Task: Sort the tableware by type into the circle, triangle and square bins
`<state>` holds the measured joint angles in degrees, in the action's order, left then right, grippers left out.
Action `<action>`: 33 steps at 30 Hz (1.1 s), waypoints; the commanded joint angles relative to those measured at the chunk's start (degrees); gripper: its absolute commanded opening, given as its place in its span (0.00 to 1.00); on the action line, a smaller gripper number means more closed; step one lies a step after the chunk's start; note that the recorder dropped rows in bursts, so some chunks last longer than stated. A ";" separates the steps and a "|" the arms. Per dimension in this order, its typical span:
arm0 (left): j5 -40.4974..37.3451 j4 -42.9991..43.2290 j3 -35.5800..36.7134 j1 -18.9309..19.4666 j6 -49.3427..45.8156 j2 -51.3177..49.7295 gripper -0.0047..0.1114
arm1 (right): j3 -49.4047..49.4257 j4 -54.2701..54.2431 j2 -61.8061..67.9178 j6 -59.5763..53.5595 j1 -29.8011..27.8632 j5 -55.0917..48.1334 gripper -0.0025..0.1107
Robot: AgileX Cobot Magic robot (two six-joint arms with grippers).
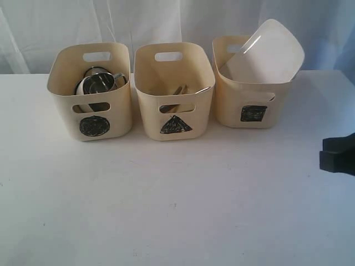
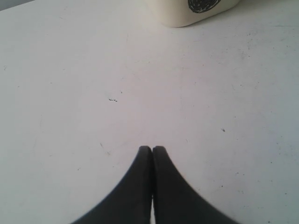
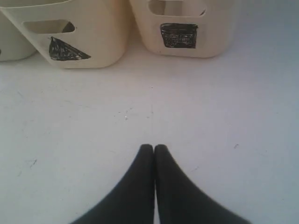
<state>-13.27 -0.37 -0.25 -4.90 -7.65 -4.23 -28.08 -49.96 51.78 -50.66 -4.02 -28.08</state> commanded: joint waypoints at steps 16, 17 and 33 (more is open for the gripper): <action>-0.09 -0.14 0.25 0.17 0.09 0.28 0.04 | 20.47 24.10 -33.36 29.71 0.08 21.85 0.02; -0.09 -0.14 0.25 0.17 0.09 0.28 0.04 | 20.94 29.29 -34.74 34.26 0.08 21.85 0.02; -0.09 -0.14 0.25 0.17 0.09 0.28 0.04 | 28.08 39.70 -43.04 40.87 -0.02 19.73 0.02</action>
<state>-13.27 -0.37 -0.25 -4.80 -7.65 -4.23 -0.28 -11.07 9.26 -10.07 -4.02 -7.37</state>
